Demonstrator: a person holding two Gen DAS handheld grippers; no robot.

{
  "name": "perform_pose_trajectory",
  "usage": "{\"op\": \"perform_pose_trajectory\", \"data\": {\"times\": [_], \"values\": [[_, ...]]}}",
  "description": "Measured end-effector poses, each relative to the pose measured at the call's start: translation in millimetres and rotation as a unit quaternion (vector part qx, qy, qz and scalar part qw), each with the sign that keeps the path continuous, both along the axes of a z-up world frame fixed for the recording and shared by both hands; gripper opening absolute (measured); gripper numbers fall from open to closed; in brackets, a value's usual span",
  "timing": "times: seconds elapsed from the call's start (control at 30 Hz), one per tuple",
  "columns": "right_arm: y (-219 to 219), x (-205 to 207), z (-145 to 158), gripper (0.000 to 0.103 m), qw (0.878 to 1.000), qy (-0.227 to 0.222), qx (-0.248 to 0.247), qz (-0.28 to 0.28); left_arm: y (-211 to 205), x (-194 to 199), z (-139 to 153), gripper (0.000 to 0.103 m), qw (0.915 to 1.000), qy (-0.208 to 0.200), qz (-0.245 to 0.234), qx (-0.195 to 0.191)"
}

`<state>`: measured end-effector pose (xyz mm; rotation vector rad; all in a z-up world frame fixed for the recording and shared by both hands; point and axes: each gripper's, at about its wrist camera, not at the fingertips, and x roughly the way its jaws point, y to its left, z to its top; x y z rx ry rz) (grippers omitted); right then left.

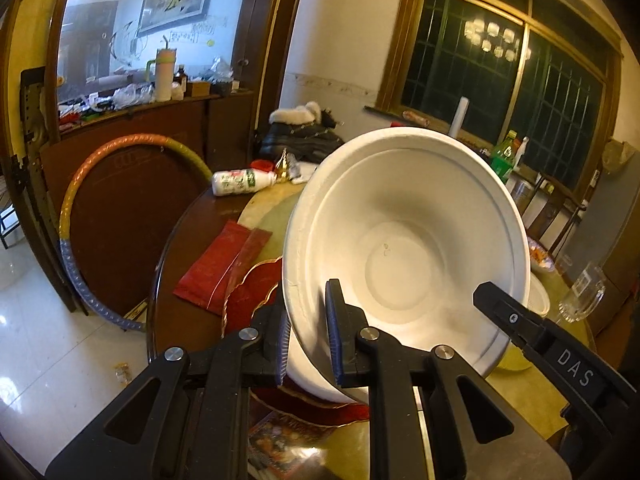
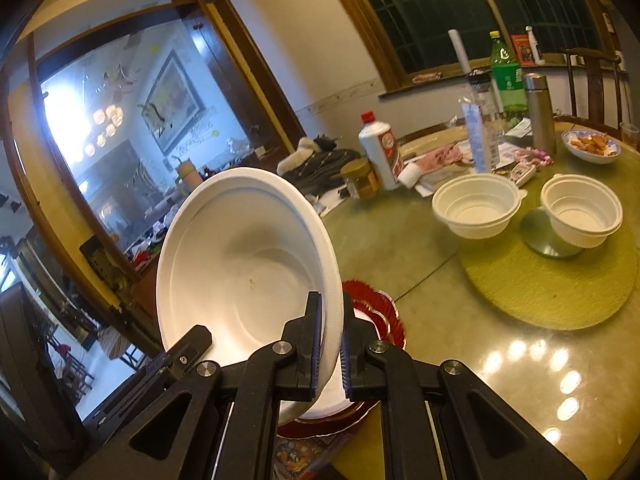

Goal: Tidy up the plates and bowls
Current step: 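Carry the held bowl over the red plate stack with both tools, then lower the held bowl into the bowl on the stack with both tools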

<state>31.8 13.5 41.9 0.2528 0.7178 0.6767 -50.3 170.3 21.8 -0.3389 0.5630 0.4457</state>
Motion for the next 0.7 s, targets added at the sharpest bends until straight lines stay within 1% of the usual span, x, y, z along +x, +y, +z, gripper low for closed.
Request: {"op": "perform_pose_trajectory", "data": {"times": [0.27,0.5,0.7], "values": [[10.8,9.7,-28.2,0.008,0.999,0.042,-0.028,0.011,1.7,3.4,-25.1,0.014,0.999,0.045,0.002,-0.01],[17.5,10.5,-39.7,0.008,0.997,0.056,-0.055,0.019,5.6,3.3,-31.9,0.014,0.9981,0.059,0.001,-0.016],[21.3,12.7,-43.4,0.008,0.996,0.062,-0.066,0.023,8.5,5.0,-34.0,0.014,0.9976,0.066,0.001,-0.02]]}}
